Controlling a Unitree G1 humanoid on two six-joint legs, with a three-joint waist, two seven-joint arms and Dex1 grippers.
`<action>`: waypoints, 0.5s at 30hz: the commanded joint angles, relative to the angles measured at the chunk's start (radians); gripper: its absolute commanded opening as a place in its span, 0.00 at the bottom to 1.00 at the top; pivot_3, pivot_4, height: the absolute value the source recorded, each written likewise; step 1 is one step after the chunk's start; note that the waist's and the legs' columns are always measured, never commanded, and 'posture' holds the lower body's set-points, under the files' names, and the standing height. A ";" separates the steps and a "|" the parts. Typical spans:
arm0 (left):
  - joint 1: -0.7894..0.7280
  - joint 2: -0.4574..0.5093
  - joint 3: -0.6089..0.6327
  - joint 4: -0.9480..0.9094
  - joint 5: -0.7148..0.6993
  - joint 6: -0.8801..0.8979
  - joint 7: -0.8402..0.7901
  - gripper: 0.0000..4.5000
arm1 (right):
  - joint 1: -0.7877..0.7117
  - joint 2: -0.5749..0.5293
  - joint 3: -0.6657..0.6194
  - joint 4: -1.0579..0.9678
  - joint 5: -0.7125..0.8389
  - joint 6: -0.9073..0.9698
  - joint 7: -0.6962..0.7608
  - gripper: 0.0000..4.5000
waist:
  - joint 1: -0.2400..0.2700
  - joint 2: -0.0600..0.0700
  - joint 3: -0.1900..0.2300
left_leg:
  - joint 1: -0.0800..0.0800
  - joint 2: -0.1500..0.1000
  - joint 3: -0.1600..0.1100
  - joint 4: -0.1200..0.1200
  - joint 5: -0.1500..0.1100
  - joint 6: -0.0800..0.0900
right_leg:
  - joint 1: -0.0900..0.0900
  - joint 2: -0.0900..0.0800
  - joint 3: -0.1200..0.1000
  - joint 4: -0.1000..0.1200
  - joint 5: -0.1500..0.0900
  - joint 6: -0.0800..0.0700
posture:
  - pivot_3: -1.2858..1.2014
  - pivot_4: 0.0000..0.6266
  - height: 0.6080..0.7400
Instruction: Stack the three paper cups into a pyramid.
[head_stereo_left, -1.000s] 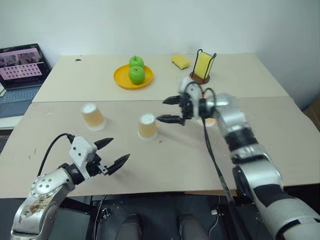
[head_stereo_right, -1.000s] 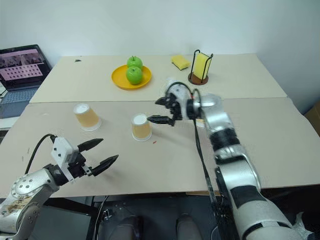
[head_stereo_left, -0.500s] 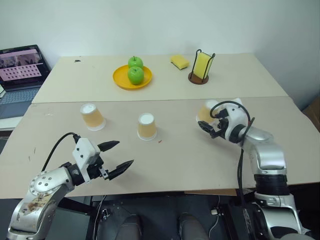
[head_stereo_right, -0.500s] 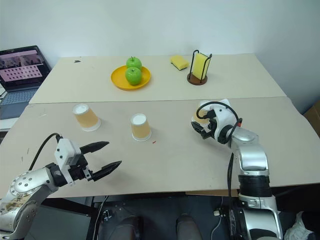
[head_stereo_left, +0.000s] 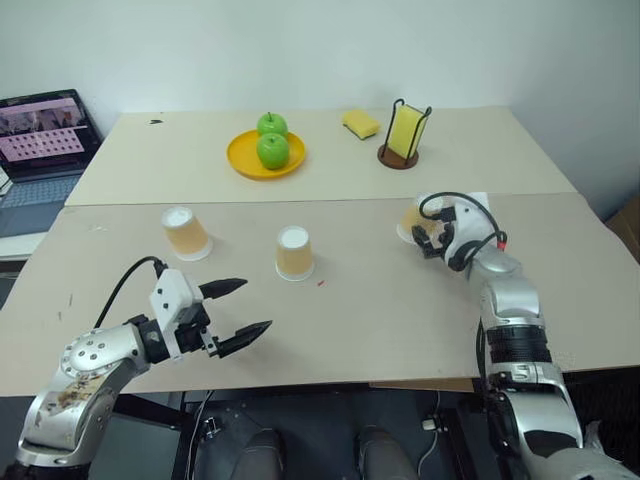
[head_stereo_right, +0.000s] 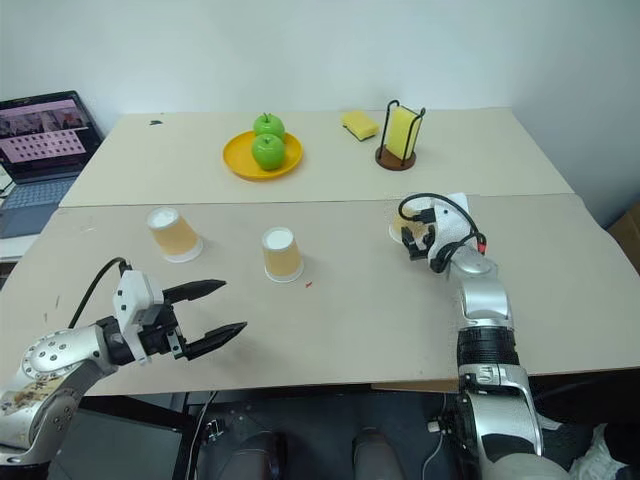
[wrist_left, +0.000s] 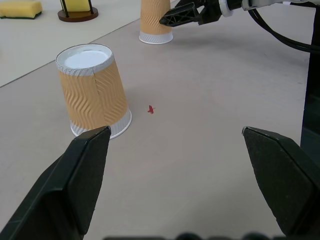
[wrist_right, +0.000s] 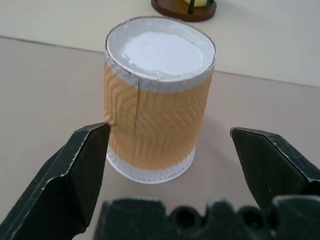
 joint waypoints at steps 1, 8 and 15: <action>-0.005 0.009 0.004 -0.012 0.006 -0.022 -0.007 1.00 | -0.040 0.014 -0.020 -0.019 0.046 -0.040 0.010 1.00 | 0.000 0.000 0.000 | 0.000 0.000 0.000 0.000 0.000 0.000 | 0.000 0.000 0.000 0.000 0.000 0.000 | 0.52 0.24 0.94; 0.004 0.011 0.010 -0.016 0.011 -0.022 -0.003 1.00 | -0.082 0.018 -0.016 0.009 0.058 -0.063 0.006 1.00 | -0.001 0.000 0.000 | 0.000 0.000 0.000 0.000 0.000 0.000 | 0.000 0.000 0.000 0.001 0.000 0.000 | 0.52 0.24 0.94; 0.014 0.006 0.012 -0.025 0.016 -0.018 0.006 1.00 | -0.172 0.009 -0.008 0.191 0.030 -0.170 -0.011 1.00 | -0.001 0.000 0.000 | 0.000 0.000 0.000 0.000 0.000 0.000 | 0.000 0.000 0.000 0.000 0.000 0.000 | 0.52 0.24 0.94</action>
